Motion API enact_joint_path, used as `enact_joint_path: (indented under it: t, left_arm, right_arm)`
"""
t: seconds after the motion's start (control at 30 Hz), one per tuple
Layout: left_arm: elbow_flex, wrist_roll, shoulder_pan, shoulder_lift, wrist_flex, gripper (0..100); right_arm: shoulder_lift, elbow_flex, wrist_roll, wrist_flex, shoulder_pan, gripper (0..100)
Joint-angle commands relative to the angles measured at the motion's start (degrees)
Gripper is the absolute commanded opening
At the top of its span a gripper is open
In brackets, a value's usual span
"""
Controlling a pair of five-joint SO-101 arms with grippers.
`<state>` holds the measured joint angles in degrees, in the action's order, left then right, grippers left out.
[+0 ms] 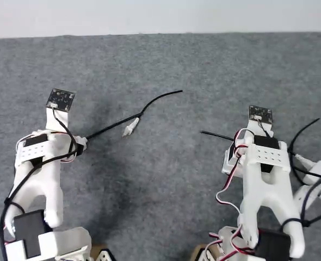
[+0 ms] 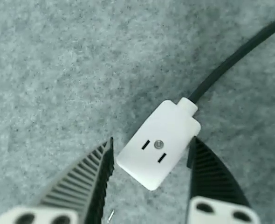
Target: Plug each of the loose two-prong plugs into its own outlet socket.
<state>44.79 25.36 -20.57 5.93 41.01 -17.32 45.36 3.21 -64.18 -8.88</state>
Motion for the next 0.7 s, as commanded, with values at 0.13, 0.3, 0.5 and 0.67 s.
enact_joint_path:
  t: [0.13, 0.3, 0.5, 0.67]
  left_arm:
    - [-2.8, 0.7, 0.9, 1.2, -1.5, 24]
    - [-3.0, 0.7, 2.8, 8.2, -1.3, 24]
    - [4.8, 6.5, 6.9, 15.9, -0.4, 22]
    - [5.8, 11.5, 7.3, 11.0, -0.8, 15]
  right_arm:
    - [-1.9, -0.3, -0.4, 0.7, 0.4, 25.1]
    - [-1.9, -0.2, -0.4, 2.0, 0.4, 25.1]
    - [-1.9, -0.1, -0.4, 2.1, 0.4, 25.1]
    - [-1.9, 0.3, -1.8, 2.0, 0.4, 25.1]
